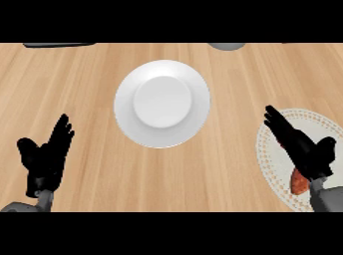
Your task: Pick the sweet potato from the placemat and place it in the plate
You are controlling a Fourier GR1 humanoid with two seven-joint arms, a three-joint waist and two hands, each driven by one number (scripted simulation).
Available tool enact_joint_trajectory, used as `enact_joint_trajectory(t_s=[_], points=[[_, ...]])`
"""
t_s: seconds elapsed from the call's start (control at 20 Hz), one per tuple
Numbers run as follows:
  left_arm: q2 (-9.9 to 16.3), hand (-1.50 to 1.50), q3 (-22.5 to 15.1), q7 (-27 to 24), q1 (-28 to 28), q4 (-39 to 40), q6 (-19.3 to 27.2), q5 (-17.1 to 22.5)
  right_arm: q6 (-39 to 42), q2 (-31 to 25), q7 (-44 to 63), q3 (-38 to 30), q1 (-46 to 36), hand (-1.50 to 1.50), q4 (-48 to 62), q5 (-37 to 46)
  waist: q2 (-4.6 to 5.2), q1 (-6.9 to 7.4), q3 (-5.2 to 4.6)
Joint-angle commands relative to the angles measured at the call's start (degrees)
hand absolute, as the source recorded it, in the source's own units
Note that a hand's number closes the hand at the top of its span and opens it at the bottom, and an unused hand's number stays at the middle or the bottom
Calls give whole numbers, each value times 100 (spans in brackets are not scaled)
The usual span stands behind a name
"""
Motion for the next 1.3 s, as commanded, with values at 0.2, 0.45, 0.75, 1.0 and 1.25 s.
enact_joint_trajectory(t_s=[0.2, 0.45, 0.75, 1.0, 1.25], points=[[934, 0, 140, -623, 240, 7, 56, -822, -1972, 1014, -716, -2383, -130, -150, -685, -1566, -226, -350, -124], [1196, 0, 145, -852, 433, -126, -55, -953, -4361, 876, -1264, -3442, 442, -150, -671, -553, -178, -422, -187], [1342, 0, 170, -1321, 700, -186, -327, -981, -5947, 2317, -2341, -3370, 930, -150, -2494, -367, -120, -69, -177], [1100, 0, -5, -1430, 725, -248, -344, -1111, -6603, 2348, -1445, -1424, 2605, -150, -4029, 317, -48, 75, -179], [1268, 0, 251, -1467, 523, -103, -542, -996, -6239, 1512, 4, -803, 4026, -150, -4160, 1038, 11, 117, -194]])
